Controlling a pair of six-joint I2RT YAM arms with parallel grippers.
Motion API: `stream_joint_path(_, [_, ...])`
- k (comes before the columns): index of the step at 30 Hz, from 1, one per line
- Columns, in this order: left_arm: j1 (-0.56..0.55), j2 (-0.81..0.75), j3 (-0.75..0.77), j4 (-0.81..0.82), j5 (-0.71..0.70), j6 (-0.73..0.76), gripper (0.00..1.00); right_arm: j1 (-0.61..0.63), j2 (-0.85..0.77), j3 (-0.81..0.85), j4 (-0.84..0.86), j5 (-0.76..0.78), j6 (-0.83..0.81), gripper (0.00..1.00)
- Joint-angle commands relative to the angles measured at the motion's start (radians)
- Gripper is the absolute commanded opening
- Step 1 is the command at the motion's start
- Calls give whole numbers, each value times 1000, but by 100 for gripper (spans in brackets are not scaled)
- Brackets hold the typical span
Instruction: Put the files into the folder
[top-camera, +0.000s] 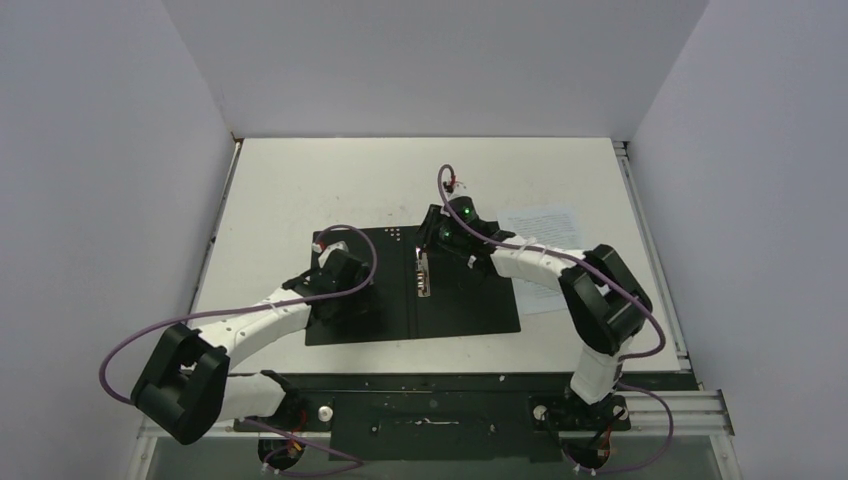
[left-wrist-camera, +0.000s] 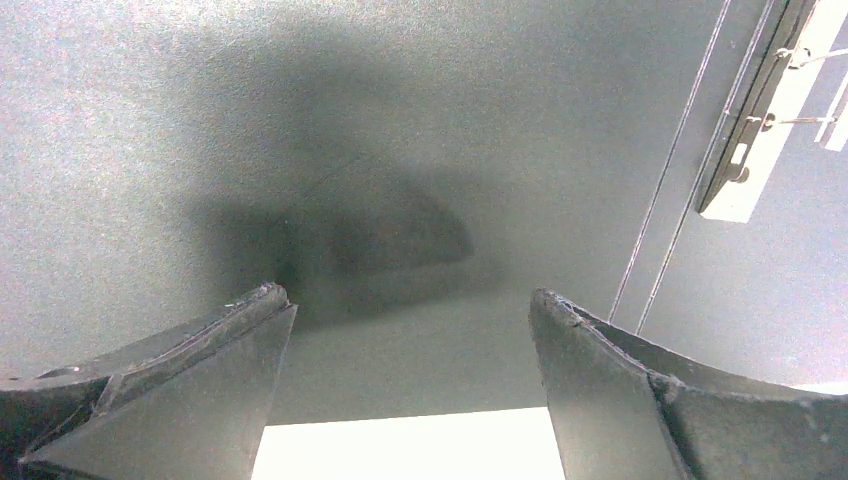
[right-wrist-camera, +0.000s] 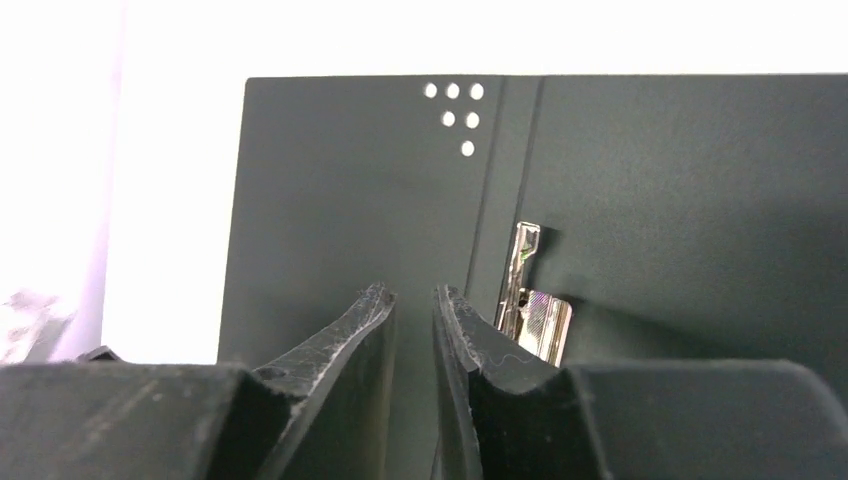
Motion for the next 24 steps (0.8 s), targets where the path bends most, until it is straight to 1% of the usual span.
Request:
stream_joint_path(1, [-5,-59,62,-17,-21,17,88,-10,-198,-14,-70,89,-102,25])
stream_joint_path(5, [-14,-96,117,-21,17,26,88,-17,-324,-55,-167,185,-173,38])
stream_joint_path(7, [-24,-114,156,-24,46,24,88,-26,-382,-74,-241,238,-201,45])
stream_joint_path(10, [-47,-134,216,-15,63,26,89,-67,-479,-124,-295,266,-220,50])
stream_joint_path(13, [-70,-127,263,25,94,30,89,-140,-572,-160,-349,271,-235,64])
stream_joint_path(16, [-89,-92,296,88,146,20,89,-204,-630,-168,-420,283,-256,74])
stream_joint_path(20, [-130,-11,333,183,196,-5,89,-289,-680,-180,-475,297,-275,87])
stream_joint_path(24, [-182,94,403,252,216,-17,89,-385,-689,-177,-518,314,-310,95])
